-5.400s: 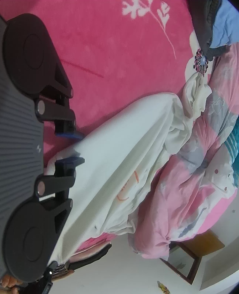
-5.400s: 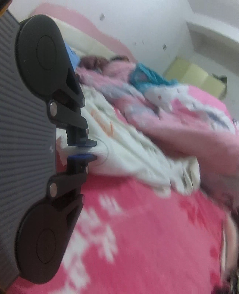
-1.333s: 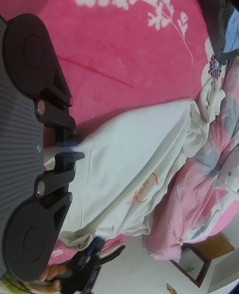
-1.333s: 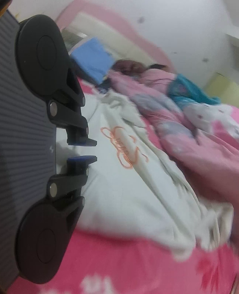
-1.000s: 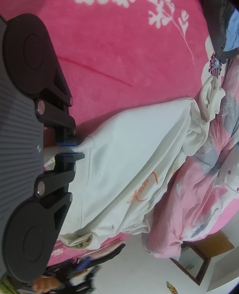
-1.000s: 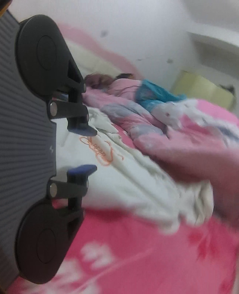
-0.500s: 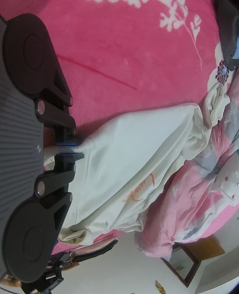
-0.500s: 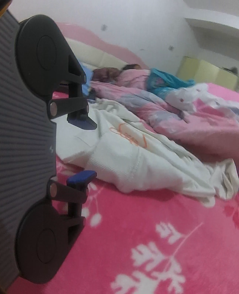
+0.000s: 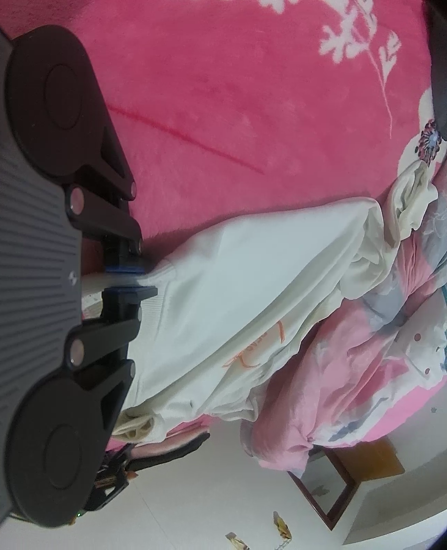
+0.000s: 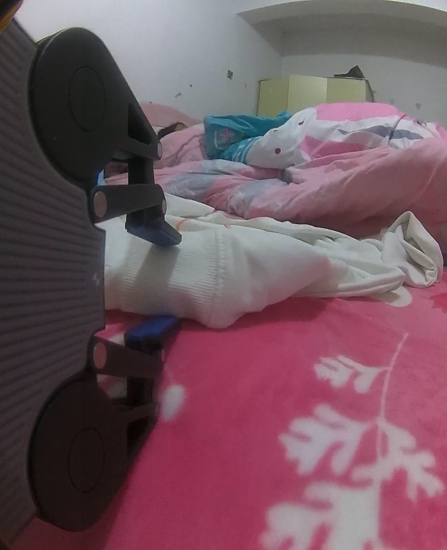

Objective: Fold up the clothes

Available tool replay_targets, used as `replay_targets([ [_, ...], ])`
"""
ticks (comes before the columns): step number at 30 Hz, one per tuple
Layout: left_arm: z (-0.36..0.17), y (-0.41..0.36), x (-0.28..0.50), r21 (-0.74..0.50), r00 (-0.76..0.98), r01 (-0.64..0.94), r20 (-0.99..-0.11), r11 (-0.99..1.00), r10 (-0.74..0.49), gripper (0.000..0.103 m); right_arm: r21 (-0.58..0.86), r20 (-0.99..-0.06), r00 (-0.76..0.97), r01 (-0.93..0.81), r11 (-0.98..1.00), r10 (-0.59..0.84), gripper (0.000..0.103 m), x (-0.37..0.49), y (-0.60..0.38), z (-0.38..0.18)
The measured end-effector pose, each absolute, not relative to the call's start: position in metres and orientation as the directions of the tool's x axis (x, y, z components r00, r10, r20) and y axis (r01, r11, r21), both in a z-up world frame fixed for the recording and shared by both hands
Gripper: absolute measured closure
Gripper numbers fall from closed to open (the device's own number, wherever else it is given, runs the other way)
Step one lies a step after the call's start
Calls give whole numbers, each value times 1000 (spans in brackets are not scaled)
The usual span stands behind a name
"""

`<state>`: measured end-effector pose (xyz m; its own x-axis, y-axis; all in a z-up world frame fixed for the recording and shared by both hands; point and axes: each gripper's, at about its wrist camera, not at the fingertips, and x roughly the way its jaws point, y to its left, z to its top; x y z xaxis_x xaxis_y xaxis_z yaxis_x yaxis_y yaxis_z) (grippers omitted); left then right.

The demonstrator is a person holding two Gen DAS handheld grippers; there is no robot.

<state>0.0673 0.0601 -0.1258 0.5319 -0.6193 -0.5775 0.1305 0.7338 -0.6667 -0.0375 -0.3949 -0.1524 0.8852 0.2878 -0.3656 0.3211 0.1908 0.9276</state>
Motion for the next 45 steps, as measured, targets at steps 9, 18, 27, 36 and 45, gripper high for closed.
replay_targets([
  [9, -125, 62, 67, -663, 527, 151, -573, 733, -627, 95, 920, -352, 915, 299, 254, 197, 95, -54, -400, -132],
  [18, -123, 60, 66, -649, 528, 152, -584, 745, -617, 95, 760, -435, 900, 370, 534, -4, 96, -78, -433, -91],
  [27, -118, 56, 69, -624, 513, 150, -614, 767, -600, 94, 766, -466, 885, 391, 509, 21, 92, -84, -459, -143],
  [36, -107, 49, 60, -578, 543, 125, -640, 806, -543, 97, 777, -432, 898, 325, 539, 81, 93, -80, -462, -145],
  [45, -67, 87, 30, -669, 557, 200, -524, 716, -645, 97, 808, -409, 903, 290, 513, 135, 97, -124, -451, -115],
])
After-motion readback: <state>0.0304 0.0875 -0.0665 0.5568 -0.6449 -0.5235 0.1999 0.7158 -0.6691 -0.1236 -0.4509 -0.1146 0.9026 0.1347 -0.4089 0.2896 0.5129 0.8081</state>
